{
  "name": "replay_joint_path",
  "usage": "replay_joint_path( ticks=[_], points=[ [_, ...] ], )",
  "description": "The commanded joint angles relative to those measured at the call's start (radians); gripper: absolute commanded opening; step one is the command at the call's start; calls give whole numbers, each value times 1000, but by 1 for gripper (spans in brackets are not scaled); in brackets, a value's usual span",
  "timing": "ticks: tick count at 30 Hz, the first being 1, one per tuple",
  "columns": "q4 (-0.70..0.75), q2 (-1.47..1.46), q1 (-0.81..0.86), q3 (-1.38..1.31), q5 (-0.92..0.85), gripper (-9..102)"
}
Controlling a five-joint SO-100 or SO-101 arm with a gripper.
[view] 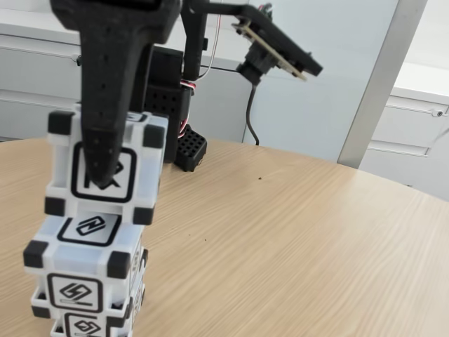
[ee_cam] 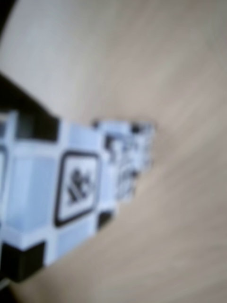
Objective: Stack cubes from left to right.
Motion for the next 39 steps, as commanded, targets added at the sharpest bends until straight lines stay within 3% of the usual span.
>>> replay_joint_path(
  ticks=[1, 16, 39],
  points=[
    [5, 6, 11, -5, -6, 11],
    [5, 0, 14, -3, -3, 9],
    [20, -64, 12, -21, -41, 34]
  ],
)
